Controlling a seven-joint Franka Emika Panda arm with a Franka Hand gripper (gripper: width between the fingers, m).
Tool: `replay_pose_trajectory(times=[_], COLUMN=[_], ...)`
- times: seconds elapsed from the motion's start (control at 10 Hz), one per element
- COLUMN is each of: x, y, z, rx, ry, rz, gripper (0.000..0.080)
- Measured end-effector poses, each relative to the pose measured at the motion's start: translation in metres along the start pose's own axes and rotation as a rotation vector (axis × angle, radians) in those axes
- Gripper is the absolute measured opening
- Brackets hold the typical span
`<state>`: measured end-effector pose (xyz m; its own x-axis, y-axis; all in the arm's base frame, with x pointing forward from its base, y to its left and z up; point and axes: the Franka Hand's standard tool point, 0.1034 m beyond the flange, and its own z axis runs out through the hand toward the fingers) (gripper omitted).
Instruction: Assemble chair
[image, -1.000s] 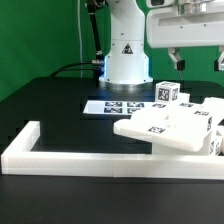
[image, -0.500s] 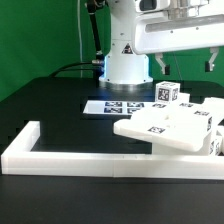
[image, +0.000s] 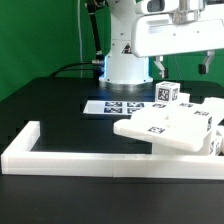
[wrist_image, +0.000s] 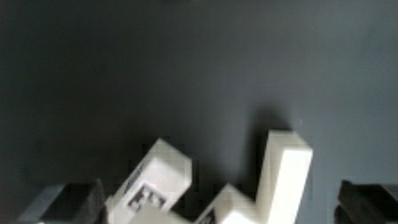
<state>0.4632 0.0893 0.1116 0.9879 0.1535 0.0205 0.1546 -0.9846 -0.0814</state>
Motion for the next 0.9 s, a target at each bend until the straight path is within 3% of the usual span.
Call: replay_pose_trajectory(times=[0.2, 0.4, 0.9], x=[-0.011, -0.017, -0.016], y=[0.0, 0.007, 0.009], z=[0.014, 0.03, 0.032], rx=[-0.019, -0.058, -0.062], ry=[-0.006, 0.01, 0.008], rz=[-0.007, -0.009, -0.003], gripper=[0.0649, 0.0649, 0.0649])
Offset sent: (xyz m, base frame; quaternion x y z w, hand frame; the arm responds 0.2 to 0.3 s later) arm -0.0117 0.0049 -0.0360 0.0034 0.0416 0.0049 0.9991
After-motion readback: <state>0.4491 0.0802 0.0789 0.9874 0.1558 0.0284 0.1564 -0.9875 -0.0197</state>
